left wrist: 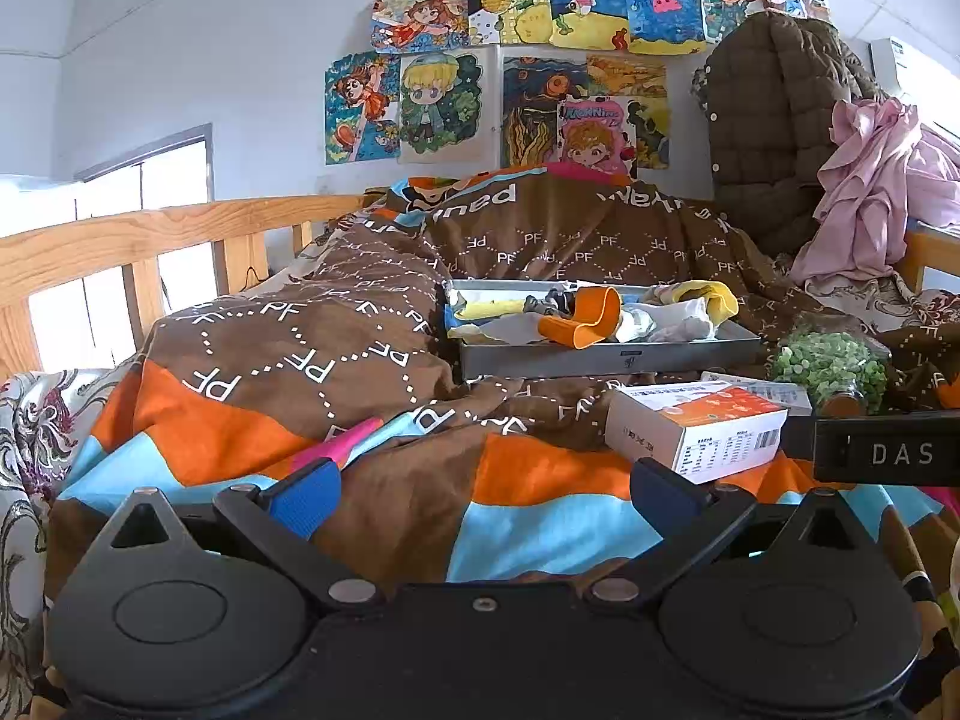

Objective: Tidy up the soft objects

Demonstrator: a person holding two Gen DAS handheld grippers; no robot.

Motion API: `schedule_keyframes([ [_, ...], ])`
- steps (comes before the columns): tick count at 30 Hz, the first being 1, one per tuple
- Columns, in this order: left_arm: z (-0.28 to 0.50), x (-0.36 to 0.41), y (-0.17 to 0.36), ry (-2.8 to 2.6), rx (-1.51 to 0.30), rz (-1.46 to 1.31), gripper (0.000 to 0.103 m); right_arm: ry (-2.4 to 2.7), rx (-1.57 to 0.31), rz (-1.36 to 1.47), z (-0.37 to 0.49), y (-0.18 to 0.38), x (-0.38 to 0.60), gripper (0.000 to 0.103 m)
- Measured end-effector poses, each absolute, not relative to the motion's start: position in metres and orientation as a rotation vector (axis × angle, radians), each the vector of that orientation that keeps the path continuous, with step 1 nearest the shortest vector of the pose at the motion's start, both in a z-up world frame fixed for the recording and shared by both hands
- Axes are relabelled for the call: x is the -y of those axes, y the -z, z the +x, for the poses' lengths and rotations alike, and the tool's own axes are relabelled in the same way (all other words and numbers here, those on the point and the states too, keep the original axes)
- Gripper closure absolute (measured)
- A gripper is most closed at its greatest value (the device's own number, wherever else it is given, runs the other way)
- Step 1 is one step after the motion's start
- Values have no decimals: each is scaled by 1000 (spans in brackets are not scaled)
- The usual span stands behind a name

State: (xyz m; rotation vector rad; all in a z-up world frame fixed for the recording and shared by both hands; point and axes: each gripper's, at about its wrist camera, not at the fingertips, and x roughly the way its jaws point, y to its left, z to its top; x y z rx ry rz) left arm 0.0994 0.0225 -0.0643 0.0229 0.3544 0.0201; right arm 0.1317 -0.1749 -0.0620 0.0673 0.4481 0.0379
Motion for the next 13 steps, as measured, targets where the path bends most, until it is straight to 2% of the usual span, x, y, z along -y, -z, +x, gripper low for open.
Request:
schedule_keyframes([
  [13, 100, -25, 65, -25, -357, 23, 1, -38, -449, 67, 132, 62, 175, 0],
])
